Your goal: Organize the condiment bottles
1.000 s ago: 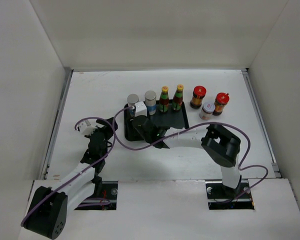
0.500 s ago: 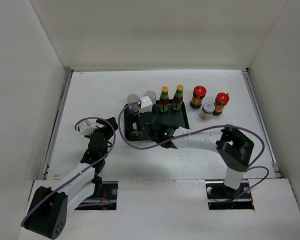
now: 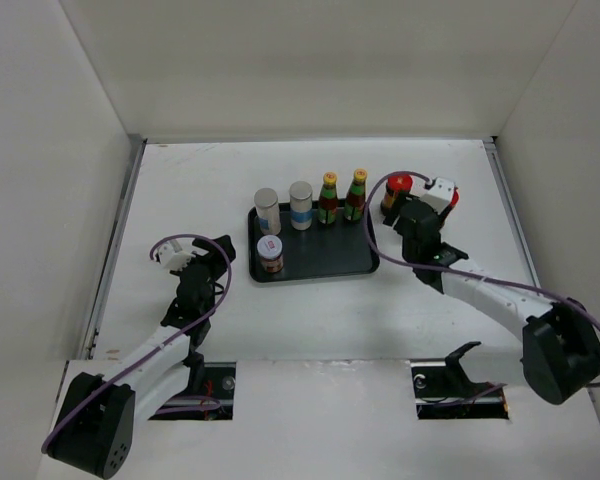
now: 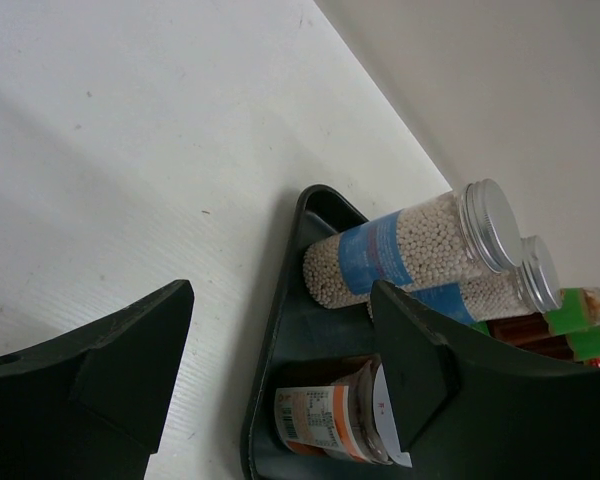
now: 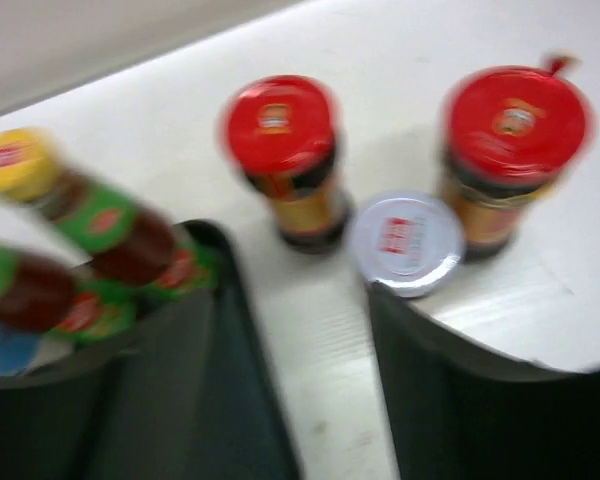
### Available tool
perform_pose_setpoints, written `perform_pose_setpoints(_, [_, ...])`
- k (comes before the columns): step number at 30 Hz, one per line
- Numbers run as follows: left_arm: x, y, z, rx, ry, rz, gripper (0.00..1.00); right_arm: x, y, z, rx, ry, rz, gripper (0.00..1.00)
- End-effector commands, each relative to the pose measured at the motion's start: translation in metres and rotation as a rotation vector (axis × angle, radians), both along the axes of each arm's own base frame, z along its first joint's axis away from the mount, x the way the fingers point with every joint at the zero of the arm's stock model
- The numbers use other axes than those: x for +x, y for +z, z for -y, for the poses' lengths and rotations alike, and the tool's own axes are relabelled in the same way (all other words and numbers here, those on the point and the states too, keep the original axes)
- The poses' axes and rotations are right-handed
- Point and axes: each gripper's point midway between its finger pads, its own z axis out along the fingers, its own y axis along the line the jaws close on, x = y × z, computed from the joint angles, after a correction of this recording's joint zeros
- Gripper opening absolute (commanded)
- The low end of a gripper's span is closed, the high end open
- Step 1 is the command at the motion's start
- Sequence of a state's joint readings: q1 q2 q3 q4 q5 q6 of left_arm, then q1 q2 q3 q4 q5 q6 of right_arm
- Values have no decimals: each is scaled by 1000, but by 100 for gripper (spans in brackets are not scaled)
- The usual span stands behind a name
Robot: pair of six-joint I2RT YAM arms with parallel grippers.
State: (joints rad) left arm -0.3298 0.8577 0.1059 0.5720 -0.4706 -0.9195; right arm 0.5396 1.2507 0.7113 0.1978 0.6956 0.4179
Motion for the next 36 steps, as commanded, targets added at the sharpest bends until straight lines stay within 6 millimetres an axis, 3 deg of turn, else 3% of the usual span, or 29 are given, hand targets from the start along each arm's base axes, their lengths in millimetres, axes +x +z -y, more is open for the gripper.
perform_pose_setpoints(1, [2, 13, 2, -17, -7, 49, 70, -3, -22, 33, -13, -100, -66, 79])
perform_pose_setpoints(3, [2, 14, 2, -13, -4, 52, 71, 2, -31, 44, -17, -125, -90, 85])
perform_pose_setpoints(9, [2, 14, 4, -14, -9, 51, 71, 26, -42, 43, 9, -110, -121, 93])
perform_pose_setpoints(19, [3, 13, 6, -16, -19, 45, 71, 55, -51, 54, 17, -129, -101, 92])
perform_pose_setpoints(23, [3, 12, 6, -13, -19, 42, 71, 65, -57, 54, 10, -137, -111, 85])
perform_pose_setpoints(27, [3, 14, 5, -10, -15, 51, 71, 63, -59, 54, 19, -142, -107, 63])
perform_pose_setpoints(29, [2, 16, 5, -13, -17, 57, 71, 56, -51, 56, 30, -153, -84, 57])
perform_pose_setpoints(32, [2, 15, 6, -11, -15, 54, 71, 41, -20, 49, 41, -158, -6, 53])
perform_pose_setpoints(36, [3, 14, 7, -11, -21, 48, 71, 19, 24, 12, 29, -57, 72, 52])
